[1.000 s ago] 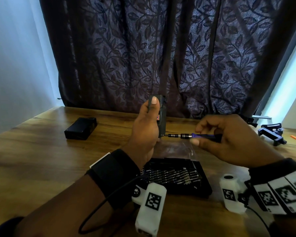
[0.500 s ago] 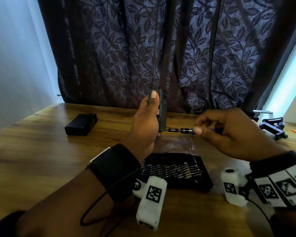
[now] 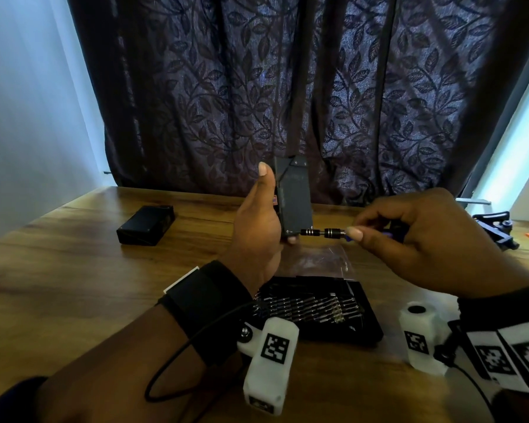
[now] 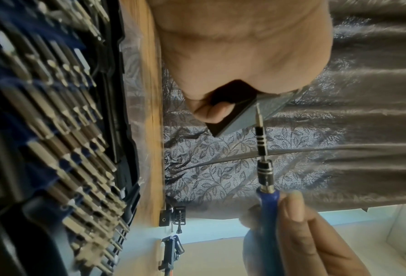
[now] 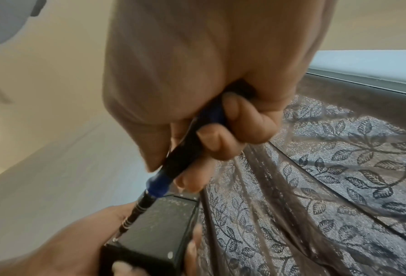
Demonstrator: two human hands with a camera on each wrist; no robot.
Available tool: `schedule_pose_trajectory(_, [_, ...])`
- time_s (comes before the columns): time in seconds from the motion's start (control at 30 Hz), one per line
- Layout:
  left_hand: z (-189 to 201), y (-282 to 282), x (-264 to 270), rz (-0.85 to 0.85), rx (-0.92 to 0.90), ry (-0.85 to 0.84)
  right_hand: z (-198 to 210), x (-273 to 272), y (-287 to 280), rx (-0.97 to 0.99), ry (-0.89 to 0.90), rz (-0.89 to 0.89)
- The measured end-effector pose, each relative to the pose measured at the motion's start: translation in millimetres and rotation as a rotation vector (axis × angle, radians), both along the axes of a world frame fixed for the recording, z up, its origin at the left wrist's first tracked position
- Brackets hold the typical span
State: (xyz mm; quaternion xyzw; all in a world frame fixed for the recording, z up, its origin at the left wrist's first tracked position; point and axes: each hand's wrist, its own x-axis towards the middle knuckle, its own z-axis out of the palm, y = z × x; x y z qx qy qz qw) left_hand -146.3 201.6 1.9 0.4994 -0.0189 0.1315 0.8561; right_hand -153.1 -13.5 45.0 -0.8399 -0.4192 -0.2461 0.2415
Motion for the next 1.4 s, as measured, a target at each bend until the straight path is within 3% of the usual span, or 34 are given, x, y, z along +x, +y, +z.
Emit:
schedule_pose_trajectory(0.4, [9.1,8.8,-3.1,-0.163,-0.131,-0.097,-2.0,-4.5,9.1,0.05,-0.084,0.048])
schedule_pose_trajectory(0.93, [8.4,12.5,-0.6,-0.177,-0.076,-0.09,-7.0,-6.1,12.8,0.126,-0.136,0.005])
schedule_pose_trajectory(1.4, [6.0,10.5,1.1,-0.152,-0.093,-0.068,-8.6,-0.5,10.3,0.099,-0.092,0.08])
